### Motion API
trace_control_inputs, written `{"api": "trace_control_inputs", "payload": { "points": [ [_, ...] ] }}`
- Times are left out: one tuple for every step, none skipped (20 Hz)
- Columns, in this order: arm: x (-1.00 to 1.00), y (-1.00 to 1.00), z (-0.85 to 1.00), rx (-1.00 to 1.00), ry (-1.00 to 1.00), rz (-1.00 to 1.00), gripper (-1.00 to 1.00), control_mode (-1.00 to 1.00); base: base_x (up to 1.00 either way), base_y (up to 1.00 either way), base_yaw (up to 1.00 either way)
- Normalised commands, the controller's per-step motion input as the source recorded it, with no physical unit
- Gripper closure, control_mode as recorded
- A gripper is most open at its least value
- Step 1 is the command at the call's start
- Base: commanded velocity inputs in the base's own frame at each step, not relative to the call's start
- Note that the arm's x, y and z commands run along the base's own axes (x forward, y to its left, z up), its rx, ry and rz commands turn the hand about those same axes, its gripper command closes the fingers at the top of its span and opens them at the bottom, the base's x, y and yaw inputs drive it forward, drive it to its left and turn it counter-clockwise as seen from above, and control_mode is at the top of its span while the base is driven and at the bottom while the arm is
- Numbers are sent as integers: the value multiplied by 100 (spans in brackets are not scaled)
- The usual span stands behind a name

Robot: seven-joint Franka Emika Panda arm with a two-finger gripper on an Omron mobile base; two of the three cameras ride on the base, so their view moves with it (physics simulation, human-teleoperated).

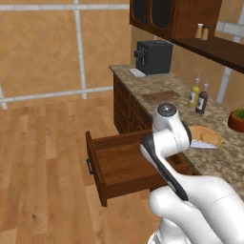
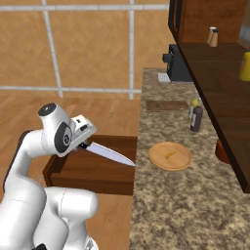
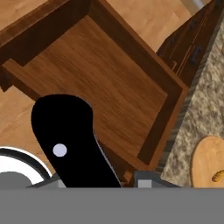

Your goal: Pick up the knife from the drawer and place it on the cutting board. Then place the meat from the plate to the cutting board.

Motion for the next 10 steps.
{"api": "trace_control_inputs", "payload": {
  "points": [
    [-65, 17, -5, -4, 0, 15, 100, -100, 0, 0, 0],
    [0, 0, 0, 0, 0, 0, 100, 100, -51, 62, 15],
    [0, 0, 0, 0, 0, 0, 100, 100, -46, 99, 12],
    [0, 0, 0, 0, 0, 0, 100, 100, -36, 100, 11],
    [0, 0, 0, 0, 0, 0, 100, 100, -30, 100, 11],
    [0, 0, 0, 0, 0, 0, 100, 100, -24, 100, 10],
    [0, 0, 0, 0, 0, 0, 100, 100, -5, 100, 9],
    [0, 0, 0, 0, 0, 0, 100, 100, 0, 100, 9],
    [0, 0, 0, 0, 0, 0, 100, 100, 0, 100, 7],
    [0, 0, 0, 0, 0, 0, 100, 100, 0, 100, 5]
  ]
}}
